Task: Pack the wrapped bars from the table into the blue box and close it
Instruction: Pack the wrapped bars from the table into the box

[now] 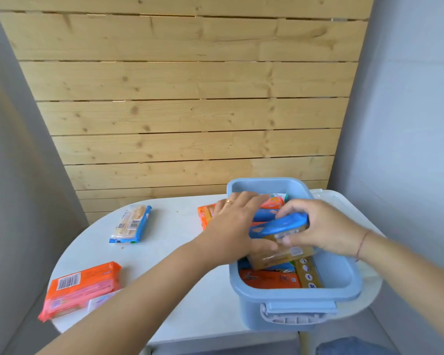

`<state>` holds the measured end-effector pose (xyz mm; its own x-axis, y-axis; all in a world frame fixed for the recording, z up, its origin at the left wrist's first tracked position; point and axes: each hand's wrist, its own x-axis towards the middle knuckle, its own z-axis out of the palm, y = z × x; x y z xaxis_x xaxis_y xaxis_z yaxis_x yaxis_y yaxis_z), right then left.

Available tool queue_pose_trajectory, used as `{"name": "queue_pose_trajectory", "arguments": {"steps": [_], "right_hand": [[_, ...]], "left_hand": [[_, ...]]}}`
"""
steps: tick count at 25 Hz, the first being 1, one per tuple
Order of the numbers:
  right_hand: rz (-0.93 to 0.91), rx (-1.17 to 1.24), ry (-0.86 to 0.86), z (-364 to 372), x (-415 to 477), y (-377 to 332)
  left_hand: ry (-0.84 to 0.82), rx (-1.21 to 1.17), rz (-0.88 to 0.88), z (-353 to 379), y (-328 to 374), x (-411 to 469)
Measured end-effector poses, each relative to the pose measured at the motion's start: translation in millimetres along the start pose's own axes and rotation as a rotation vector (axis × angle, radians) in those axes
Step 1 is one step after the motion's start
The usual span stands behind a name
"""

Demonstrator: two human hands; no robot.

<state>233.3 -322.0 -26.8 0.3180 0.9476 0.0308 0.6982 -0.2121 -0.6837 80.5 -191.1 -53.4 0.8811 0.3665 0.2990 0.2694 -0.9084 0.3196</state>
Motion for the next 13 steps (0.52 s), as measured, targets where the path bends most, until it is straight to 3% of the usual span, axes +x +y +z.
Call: {"name": "queue_pose_trajectory", "arguments": {"steps": [3,7,13], "right_hand": [[0.027,-0.127,0.046,25,-1,3],[-0.046,-0.597,0.056,34,1,-1],[-0.054,-0.537,0.010,39,10,-8]], "left_hand": [[-0.088,0.016,-0.156,6,-12,1],[-0.092,-0.089,-0.229,18,-6,2],[0.011,-0.247,-0.286,23,-1,0]]}}
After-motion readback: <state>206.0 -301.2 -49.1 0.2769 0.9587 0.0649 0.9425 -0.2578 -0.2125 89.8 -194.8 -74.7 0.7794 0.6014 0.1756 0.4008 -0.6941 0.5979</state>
